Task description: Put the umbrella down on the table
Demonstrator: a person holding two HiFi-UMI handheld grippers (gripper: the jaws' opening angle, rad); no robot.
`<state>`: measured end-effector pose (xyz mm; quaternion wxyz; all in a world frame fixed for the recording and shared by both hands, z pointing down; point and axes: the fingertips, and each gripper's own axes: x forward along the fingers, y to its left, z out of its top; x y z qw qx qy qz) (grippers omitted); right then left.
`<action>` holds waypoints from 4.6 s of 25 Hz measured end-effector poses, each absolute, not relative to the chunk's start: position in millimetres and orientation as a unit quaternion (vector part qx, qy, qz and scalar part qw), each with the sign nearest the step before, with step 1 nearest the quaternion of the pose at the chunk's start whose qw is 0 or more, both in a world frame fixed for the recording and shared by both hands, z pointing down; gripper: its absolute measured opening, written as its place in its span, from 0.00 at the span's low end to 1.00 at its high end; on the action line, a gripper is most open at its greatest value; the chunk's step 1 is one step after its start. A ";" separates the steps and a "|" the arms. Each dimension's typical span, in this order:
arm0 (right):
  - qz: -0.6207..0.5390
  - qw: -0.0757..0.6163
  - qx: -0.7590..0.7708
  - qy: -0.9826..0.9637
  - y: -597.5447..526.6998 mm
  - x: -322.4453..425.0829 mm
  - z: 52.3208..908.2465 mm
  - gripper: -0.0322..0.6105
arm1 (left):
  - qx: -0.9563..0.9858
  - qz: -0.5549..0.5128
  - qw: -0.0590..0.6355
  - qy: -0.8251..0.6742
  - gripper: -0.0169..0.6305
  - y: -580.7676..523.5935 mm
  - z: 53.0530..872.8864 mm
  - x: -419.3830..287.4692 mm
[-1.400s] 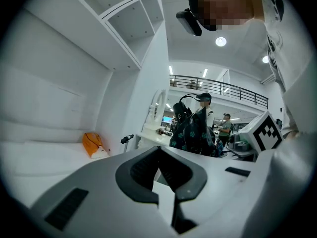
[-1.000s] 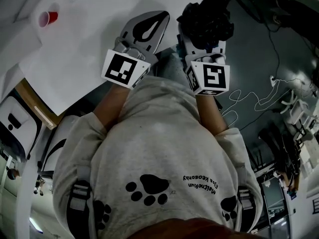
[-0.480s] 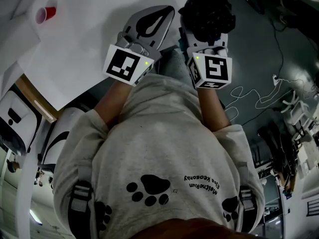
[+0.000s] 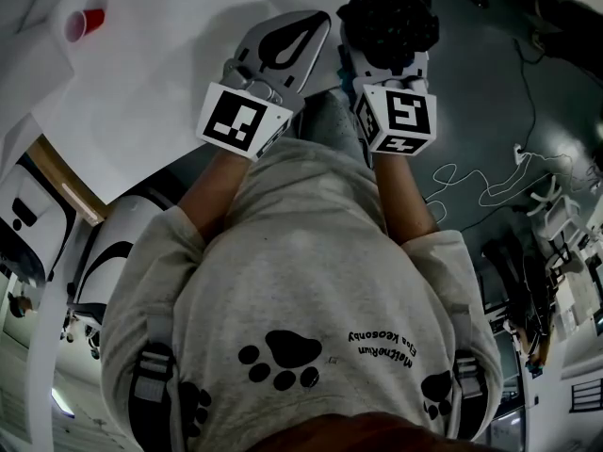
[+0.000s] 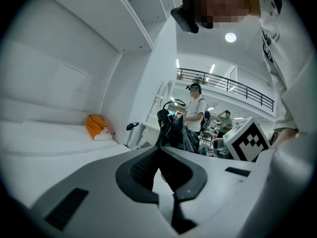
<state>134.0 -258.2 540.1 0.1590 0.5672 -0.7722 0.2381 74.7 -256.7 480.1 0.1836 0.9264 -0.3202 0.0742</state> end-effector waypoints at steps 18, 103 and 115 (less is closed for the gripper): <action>0.293 0.191 0.539 -0.766 -280.7 129.8 574.0 0.48 | 0.917 0.089 0.205 -0.332 0.05 -269.8 501.6 78.3; 0.286 0.203 0.552 -0.756 -284.2 108.3 484.5 0.46 | 0.916 0.069 0.194 -0.343 0.05 -268.1 448.8 43.0; 0.223 0.166 0.605 -0.746 -260.0 118.0 415.6 0.16 | 0.940 0.050 0.150 -0.302 0.05 -243.5 381.7 57.4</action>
